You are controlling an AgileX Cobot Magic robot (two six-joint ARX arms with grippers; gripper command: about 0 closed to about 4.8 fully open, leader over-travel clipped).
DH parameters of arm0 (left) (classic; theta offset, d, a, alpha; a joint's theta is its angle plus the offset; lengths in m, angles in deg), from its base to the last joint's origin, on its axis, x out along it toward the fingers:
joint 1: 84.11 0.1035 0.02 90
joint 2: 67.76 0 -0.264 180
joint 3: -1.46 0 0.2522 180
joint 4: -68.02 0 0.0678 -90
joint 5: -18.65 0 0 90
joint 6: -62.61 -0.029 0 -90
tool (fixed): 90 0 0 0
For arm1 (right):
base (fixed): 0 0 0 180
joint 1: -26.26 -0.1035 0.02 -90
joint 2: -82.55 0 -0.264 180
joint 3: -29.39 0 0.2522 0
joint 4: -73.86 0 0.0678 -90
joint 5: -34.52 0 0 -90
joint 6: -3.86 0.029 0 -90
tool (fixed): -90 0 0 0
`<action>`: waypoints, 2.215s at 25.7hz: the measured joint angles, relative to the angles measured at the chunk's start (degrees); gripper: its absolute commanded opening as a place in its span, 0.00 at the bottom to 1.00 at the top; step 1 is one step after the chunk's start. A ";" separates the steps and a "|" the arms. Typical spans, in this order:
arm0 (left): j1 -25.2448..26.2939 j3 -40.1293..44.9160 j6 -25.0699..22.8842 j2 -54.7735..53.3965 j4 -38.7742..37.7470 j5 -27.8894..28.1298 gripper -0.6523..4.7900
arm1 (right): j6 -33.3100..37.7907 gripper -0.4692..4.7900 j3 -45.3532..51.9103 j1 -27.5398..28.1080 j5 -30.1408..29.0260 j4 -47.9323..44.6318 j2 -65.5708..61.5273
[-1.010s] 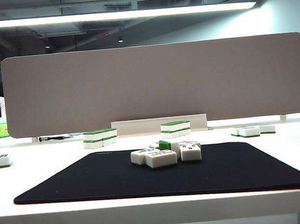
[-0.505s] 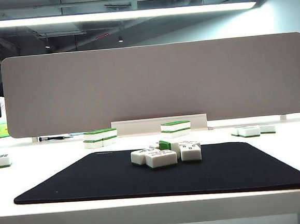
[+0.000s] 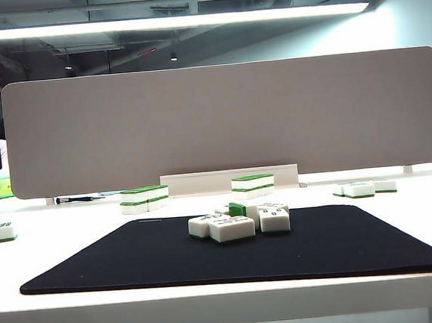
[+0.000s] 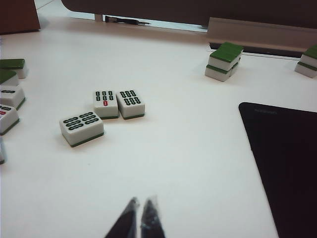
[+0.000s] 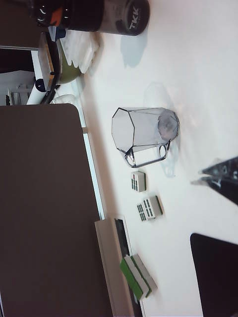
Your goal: Align six mahjong tiles in a row on the table.
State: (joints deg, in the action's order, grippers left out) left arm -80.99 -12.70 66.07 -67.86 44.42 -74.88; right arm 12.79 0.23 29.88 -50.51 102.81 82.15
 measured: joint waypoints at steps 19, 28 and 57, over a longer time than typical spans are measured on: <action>0.00 0.00 0.00 0.00 0.00 0.02 0.15 | -0.31 0.09 -22.40 0.00 -10.84 26.03 -0.13; 0.00 0.00 0.00 0.00 0.00 0.02 0.15 | -0.33 0.09 -31.41 0.00 -21.73 39.54 -0.20; 0.02 -7.39 7.39 -0.02 -1.97 -13.44 0.15 | -0.28 0.09 -44.13 0.00 -42.69 63.73 -0.26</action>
State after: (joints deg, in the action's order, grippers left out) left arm -80.97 -20.09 73.46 -67.88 42.45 -88.32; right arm 12.50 -43.90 29.88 -93.19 166.54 81.89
